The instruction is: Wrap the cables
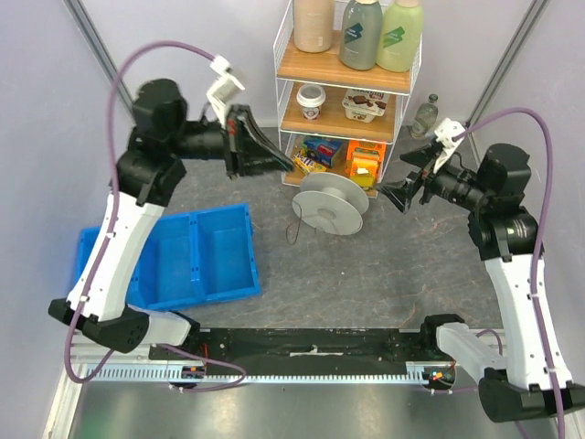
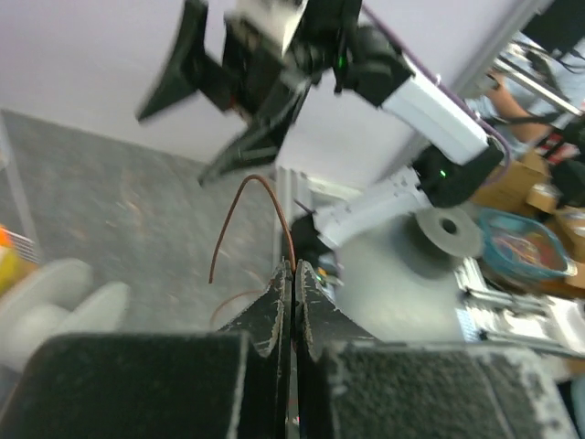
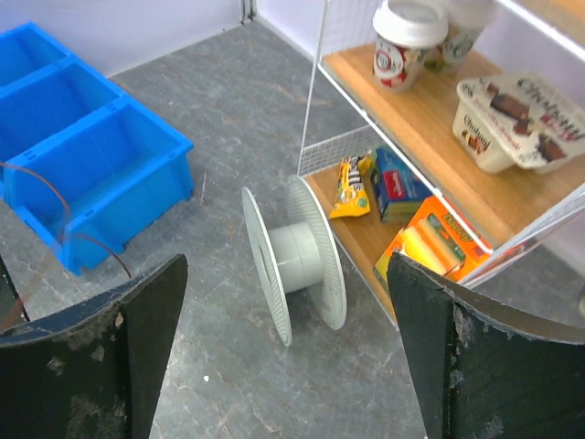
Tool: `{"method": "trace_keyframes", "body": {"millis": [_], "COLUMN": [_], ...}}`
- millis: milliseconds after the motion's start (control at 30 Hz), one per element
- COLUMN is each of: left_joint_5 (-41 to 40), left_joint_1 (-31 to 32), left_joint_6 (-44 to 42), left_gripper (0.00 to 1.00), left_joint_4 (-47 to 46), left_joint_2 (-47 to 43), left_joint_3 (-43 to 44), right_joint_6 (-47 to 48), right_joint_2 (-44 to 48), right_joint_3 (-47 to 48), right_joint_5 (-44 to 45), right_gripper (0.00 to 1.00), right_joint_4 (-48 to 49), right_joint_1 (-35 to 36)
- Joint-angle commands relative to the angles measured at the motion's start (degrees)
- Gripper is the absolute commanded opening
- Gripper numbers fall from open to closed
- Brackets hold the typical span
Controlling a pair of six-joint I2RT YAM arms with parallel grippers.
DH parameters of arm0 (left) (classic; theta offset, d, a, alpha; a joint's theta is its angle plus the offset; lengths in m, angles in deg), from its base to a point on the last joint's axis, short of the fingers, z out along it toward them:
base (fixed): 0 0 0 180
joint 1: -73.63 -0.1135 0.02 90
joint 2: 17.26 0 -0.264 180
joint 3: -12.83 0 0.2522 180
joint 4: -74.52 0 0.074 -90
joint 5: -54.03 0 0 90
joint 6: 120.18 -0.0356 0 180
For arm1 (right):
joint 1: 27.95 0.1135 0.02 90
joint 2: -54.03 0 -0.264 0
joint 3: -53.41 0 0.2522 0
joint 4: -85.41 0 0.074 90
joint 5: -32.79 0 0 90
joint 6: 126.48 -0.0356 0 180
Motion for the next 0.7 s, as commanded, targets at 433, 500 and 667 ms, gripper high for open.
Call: {"method": "trace_keyframes", "body": {"millis": [433, 500, 667], "left_joint_5": [-8.5, -8.4, -8.2], "left_joint_1": [18.6, 18.6, 18.5], "left_joint_6": [-23.2, -22.3, -17.2], "left_gripper": [0.02, 0.02, 0.02], "left_joint_4": [18.4, 17.1, 10.3], "left_joint_2": [4.0, 4.9, 4.4], "left_joint_3": [-6.1, -5.5, -7.7], "right_joint_6": [1.9, 2.4, 4.2], "right_joint_2": [1.6, 2.1, 4.2], "right_joint_3": [2.2, 1.6, -0.9], "right_joint_5": [-15.1, -14.5, -13.3], "right_gripper": [0.97, 0.96, 0.95], "right_joint_4": [-2.8, -3.2, -4.7], "right_joint_1": [4.7, 6.8, 9.9]}}
